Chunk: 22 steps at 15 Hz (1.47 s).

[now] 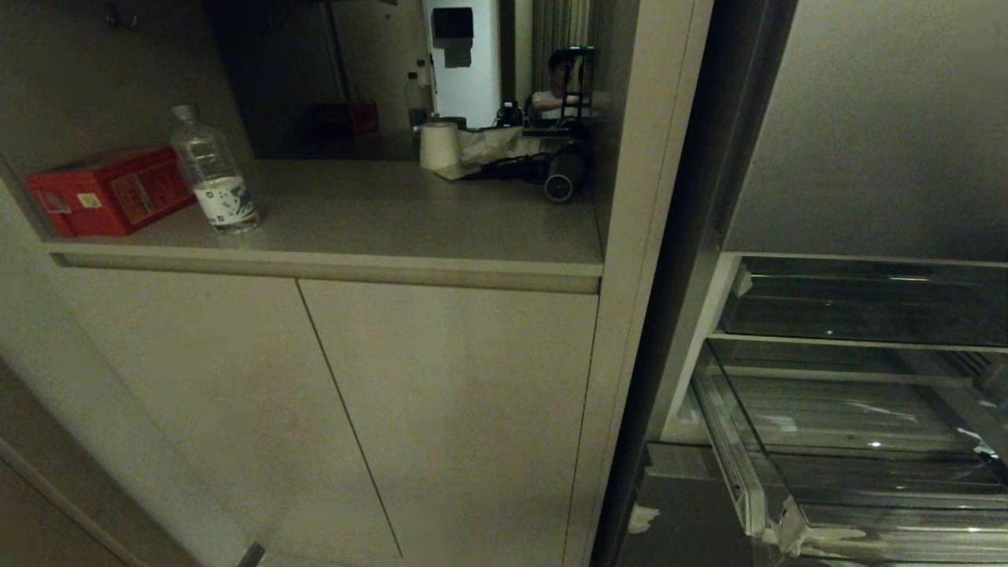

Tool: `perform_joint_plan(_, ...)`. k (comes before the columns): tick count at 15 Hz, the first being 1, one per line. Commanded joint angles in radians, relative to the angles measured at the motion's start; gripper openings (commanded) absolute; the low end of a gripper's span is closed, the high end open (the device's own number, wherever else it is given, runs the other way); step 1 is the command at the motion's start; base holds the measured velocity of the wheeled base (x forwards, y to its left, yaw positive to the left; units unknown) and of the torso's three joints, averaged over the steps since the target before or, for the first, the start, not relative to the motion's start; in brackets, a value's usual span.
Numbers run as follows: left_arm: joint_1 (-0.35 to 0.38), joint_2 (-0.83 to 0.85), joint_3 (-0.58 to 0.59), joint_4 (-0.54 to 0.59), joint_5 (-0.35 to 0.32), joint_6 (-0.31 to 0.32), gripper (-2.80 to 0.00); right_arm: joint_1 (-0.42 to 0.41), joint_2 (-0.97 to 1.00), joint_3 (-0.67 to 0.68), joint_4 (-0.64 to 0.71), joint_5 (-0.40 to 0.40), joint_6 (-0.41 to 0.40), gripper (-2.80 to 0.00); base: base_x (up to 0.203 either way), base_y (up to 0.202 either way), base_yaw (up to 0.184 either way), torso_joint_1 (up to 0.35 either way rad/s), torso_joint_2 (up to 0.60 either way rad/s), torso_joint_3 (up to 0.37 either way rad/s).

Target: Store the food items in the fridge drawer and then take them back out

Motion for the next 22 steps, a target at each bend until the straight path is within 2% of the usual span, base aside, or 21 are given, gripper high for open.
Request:
perform_joint_plan(1,0.000,0.001,0.000,0.001,0.000,0.000,-2.80,-0.001,-0.077,0.056,-0.066,-0.009,-0.001,-2.80,0.000,0.000,0.000,0.000,0.00,0.000)
perform_joint_plan(8,0.000,0.001,0.000,0.001,0.000,0.000,-2.80,-0.030,-0.245,0.208,-0.247,-0.084,-0.009,-2.80,0.000,0.000,0.000,0.000,0.00,0.000)
perform_joint_plan(13,0.001,0.001,0.000,0.001,0.000,0.000,-2.80,-0.080,-0.362,0.284,-0.251,-0.080,-0.024,-2.80,0.000,0.000,0.000,0.000,0.00,0.000)
perform_joint_plan(22,0.000,0.001,0.000,0.001,0.001,0.000,-2.80,-0.090,-0.693,0.496,-0.260,-0.054,-0.051,-2.80,0.000,0.000,0.000,0.000,0.00,0.000)
